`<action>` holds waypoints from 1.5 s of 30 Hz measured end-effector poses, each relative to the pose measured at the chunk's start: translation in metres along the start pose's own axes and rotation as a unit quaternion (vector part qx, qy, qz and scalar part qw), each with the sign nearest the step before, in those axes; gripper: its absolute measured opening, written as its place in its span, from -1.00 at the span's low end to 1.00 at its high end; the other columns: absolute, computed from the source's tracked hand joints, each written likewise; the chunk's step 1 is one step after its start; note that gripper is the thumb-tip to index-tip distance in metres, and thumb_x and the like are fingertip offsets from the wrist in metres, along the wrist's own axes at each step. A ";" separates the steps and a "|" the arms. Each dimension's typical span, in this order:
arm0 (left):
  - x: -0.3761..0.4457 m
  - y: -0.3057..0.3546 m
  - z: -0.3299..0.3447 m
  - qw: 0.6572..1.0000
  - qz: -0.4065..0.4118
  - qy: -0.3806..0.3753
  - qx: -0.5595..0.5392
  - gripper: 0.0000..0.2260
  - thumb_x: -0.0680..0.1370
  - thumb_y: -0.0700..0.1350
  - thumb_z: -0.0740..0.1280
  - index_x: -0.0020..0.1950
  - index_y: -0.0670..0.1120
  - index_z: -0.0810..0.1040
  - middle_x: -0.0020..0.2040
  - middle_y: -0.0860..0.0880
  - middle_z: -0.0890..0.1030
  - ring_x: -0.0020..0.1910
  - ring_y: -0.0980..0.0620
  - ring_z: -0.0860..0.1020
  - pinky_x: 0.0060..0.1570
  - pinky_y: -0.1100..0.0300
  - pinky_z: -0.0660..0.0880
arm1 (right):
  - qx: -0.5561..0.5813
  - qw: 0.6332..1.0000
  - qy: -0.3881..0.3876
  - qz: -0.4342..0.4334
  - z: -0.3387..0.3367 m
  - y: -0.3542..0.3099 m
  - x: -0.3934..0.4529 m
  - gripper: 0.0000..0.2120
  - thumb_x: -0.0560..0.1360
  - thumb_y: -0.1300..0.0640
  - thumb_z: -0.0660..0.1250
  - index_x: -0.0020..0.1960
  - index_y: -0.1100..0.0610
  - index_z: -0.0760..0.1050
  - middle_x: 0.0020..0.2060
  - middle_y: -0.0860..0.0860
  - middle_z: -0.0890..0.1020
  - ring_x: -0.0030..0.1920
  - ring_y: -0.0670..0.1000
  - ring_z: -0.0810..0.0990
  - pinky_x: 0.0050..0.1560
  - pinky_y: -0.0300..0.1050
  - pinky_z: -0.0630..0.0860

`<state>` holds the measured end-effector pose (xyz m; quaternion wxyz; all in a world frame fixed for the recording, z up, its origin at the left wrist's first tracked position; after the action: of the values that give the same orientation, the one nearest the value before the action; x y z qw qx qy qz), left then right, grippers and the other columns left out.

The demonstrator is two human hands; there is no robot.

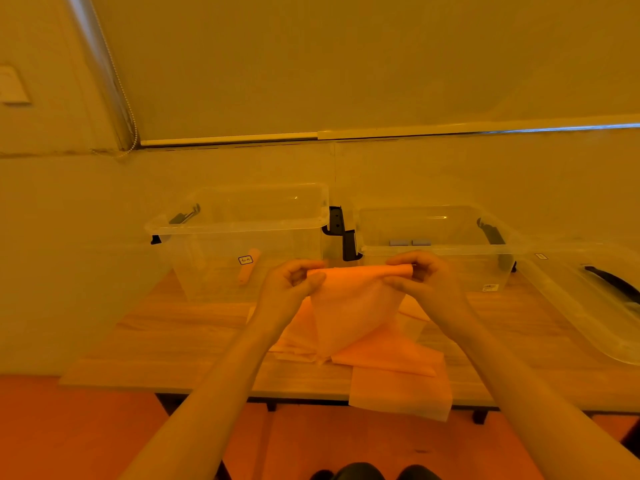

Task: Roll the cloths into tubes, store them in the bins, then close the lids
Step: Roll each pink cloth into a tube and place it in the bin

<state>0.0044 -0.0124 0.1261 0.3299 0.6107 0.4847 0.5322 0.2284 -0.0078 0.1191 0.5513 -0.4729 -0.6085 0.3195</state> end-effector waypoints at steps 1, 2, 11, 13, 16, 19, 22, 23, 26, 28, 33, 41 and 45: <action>0.000 -0.001 -0.001 1.000 -0.006 -0.004 -0.004 -0.78 0.49 -0.31 0.38 0.10 -0.10 0.60 -0.06 0.17 0.56 -0.05 0.40 0.53 -0.26 0.58 0.42 | -0.003 1.000 0.003 -0.001 0.000 0.000 0.000 -0.77 0.41 0.27 0.46 -0.04 0.00 0.56 -0.08 -0.13 0.60 -0.05 -0.16 0.58 -0.21 -0.36 0.55; 0.000 -0.001 -0.001 1.000 -0.011 -0.006 -0.006 -0.77 0.48 -0.31 0.40 0.09 -0.09 0.60 -0.02 0.12 0.58 0.00 0.29 0.55 -0.24 0.57 0.43 | -0.005 1.000 0.005 0.000 0.000 0.001 0.000 -0.78 0.41 0.26 0.47 -0.04 0.01 0.56 -0.08 -0.13 0.60 -0.05 -0.16 0.58 -0.22 -0.36 0.55; 0.001 -0.003 0.000 1.000 0.016 -0.006 0.019 -0.79 0.50 -0.29 0.38 0.11 -0.10 0.60 -0.07 0.22 0.50 -0.11 0.47 0.51 -0.27 0.64 0.36 | 0.037 0.999 0.004 0.018 -0.001 0.005 -0.001 -0.83 0.42 0.27 0.46 -0.03 0.08 0.59 -0.07 -0.10 0.63 -0.11 -0.20 0.62 -0.23 -0.36 0.56; 0.001 -0.003 0.000 1.000 0.009 -0.005 0.022 -0.80 0.49 -0.29 0.40 0.06 -0.08 0.61 -0.07 0.19 0.54 -0.03 0.32 0.54 -0.24 0.61 0.40 | 0.032 0.999 0.002 0.019 -0.001 0.006 0.000 -0.82 0.42 0.27 0.45 -0.02 0.07 0.59 -0.07 -0.10 0.63 -0.10 -0.18 0.61 -0.24 -0.37 0.55; 0.002 -0.004 0.000 1.000 0.008 -0.003 0.017 -0.83 0.52 -0.23 0.37 0.02 0.01 0.60 -0.09 0.20 0.55 -0.11 0.40 0.53 -0.25 0.55 0.44 | 0.014 1.000 -0.005 0.014 0.001 0.006 -0.001 -0.79 0.42 0.27 0.46 -0.01 0.03 0.58 -0.06 -0.12 0.60 -0.05 -0.16 0.59 -0.25 -0.37 0.55; 0.003 -0.005 0.000 1.000 0.006 -0.002 0.010 -0.82 0.52 -0.20 0.38 -0.04 0.11 0.57 -0.08 0.21 0.56 -0.09 0.29 0.54 -0.24 0.45 0.51 | 0.000 1.000 0.002 0.006 0.002 0.005 -0.001 -0.80 0.41 0.25 0.47 -0.04 0.01 0.58 -0.09 -0.14 0.59 -0.07 -0.17 0.57 -0.25 -0.39 0.54; 0.004 -0.009 0.000 1.000 0.000 -0.006 0.012 -0.79 0.47 -0.22 0.43 -0.04 0.08 0.59 -0.04 0.16 0.59 0.00 0.16 0.56 -0.13 0.34 0.53 | 0.001 1.000 0.001 0.008 0.002 0.006 -0.001 -0.84 0.42 0.23 0.46 -0.04 0.05 0.58 -0.12 -0.12 0.60 -0.11 -0.16 0.57 -0.27 -0.41 0.53; 0.003 -0.009 0.000 1.000 -0.002 -0.007 0.014 -0.80 0.46 -0.23 0.44 -0.03 0.06 0.59 -0.04 0.14 0.59 0.02 0.12 0.57 -0.13 0.34 0.53 | 0.001 1.000 -0.002 0.011 0.002 0.007 -0.001 -0.84 0.43 0.23 0.46 -0.04 0.06 0.58 -0.12 -0.12 0.60 -0.12 -0.16 0.58 -0.28 -0.41 0.53; 0.002 -0.005 0.000 1.000 0.004 -0.007 0.018 -0.85 0.49 -0.22 0.41 0.00 -0.01 0.60 -0.10 0.19 0.55 0.01 0.20 0.58 -0.23 0.42 0.53 | 0.002 1.000 -0.010 0.012 0.002 0.010 -0.001 -0.82 0.42 0.25 0.46 -0.02 0.06 0.58 -0.10 -0.11 0.61 -0.12 -0.17 0.59 -0.25 -0.41 0.53; 0.000 -0.002 0.000 1.000 0.011 -0.008 0.009 -0.86 0.52 -0.23 0.37 0.06 -0.10 0.61 -0.14 0.28 0.44 -0.13 0.48 0.51 -0.28 0.44 0.51 | 0.000 1.000 -0.017 0.004 0.002 0.011 -0.001 -0.82 0.41 0.25 0.47 -0.02 0.07 0.60 -0.09 -0.10 0.62 -0.12 -0.23 0.60 -0.22 -0.40 0.53; 0.001 -0.009 0.001 1.000 0.008 -0.019 0.018 -0.83 0.46 -0.24 0.44 -0.02 -0.01 0.61 -0.01 0.04 0.61 0.07 0.07 0.58 -0.10 0.33 0.54 | -0.002 1.000 -0.006 -0.001 0.003 0.012 -0.001 -0.85 0.41 0.21 0.47 -0.08 0.01 0.59 -0.12 -0.13 0.61 -0.16 -0.34 0.57 -0.25 -0.43 0.51; 0.003 -0.014 0.001 1.000 -0.009 -0.017 0.004 -0.83 0.48 -0.23 0.42 -0.03 0.03 0.60 0.00 0.05 0.62 0.00 0.15 0.57 -0.06 0.27 0.55 | -0.013 1.000 -0.011 0.002 0.004 0.012 -0.002 -0.81 0.38 0.19 0.50 -0.09 -0.03 0.58 -0.12 -0.12 0.62 -0.11 -0.18 0.59 -0.24 -0.37 0.55; 0.004 -0.014 0.000 1.000 -0.019 -0.016 -0.001 -0.86 0.50 -0.20 0.40 -0.01 0.03 0.60 -0.06 0.09 0.61 -0.06 0.19 0.57 -0.16 0.32 0.55 | -0.010 1.000 -0.009 0.001 0.004 0.012 -0.003 -0.79 0.40 0.22 0.49 -0.08 -0.04 0.57 -0.11 -0.14 0.60 -0.08 -0.15 0.57 -0.24 -0.38 0.54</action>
<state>0.0010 -0.0046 0.1145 0.3480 0.6094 0.4902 0.5169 0.2266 -0.0060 0.1066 0.5406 -0.4760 -0.6165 0.3180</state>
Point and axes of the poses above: each hand's wrist, its own x-axis towards the middle knuckle, its own z-axis out of the palm, y = z × x, the point moved 5 cm from there along x, towards the middle knuckle
